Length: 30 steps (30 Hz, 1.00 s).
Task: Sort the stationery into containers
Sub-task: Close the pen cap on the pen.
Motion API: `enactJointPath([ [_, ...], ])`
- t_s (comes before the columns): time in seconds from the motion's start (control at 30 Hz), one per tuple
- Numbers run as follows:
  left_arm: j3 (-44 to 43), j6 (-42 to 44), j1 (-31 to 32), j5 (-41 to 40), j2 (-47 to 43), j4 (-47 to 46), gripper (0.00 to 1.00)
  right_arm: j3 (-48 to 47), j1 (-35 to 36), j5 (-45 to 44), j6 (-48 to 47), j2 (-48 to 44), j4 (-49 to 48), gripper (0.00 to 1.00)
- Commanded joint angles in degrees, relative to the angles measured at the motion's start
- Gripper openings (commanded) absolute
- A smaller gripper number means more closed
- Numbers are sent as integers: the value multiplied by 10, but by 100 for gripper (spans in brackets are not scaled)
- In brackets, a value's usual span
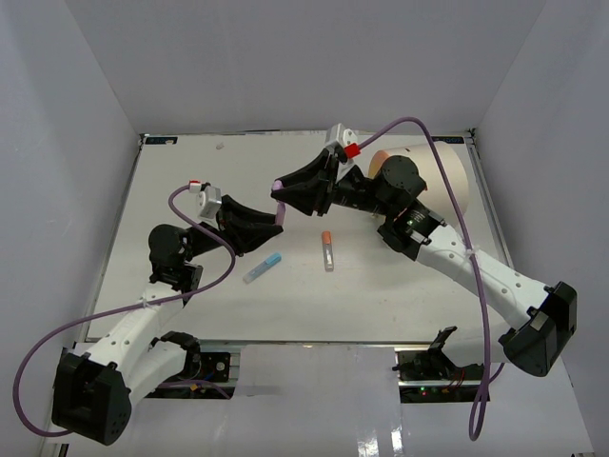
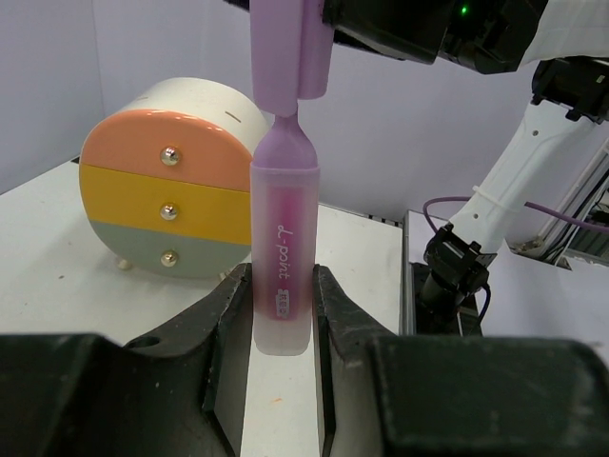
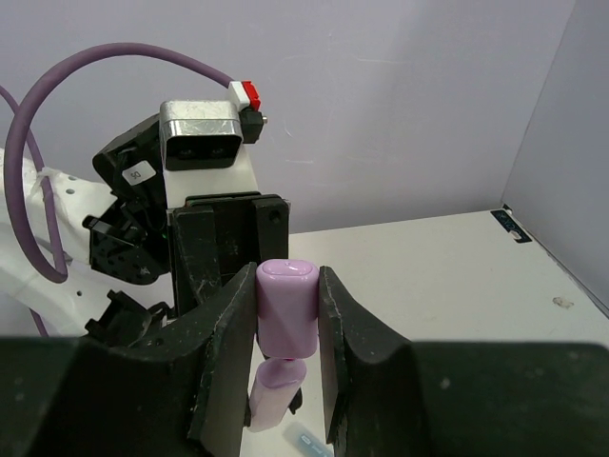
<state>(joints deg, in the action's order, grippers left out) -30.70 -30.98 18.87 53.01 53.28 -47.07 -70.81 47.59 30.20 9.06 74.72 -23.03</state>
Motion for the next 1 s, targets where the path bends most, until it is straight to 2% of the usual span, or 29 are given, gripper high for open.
enactJointPath([
  [0.0, 6, -17, 1, 3, 3, -40, 0, 8, -3, 9, 12, -13, -40, 8],
  [0.33, 4, -50, 1, 3, 10, -85, 0, 37, -2, 27, 36, -12, -78, 8],
  [0.6, -1, -99, 1, -4, 38, -172, 0, 61, -3, 41, 75, -5, -136, 8],
  [0.97, -22, -133, 1, 14, 65, -227, 0, 85, -8, 43, 57, 4, -108, 10],
])
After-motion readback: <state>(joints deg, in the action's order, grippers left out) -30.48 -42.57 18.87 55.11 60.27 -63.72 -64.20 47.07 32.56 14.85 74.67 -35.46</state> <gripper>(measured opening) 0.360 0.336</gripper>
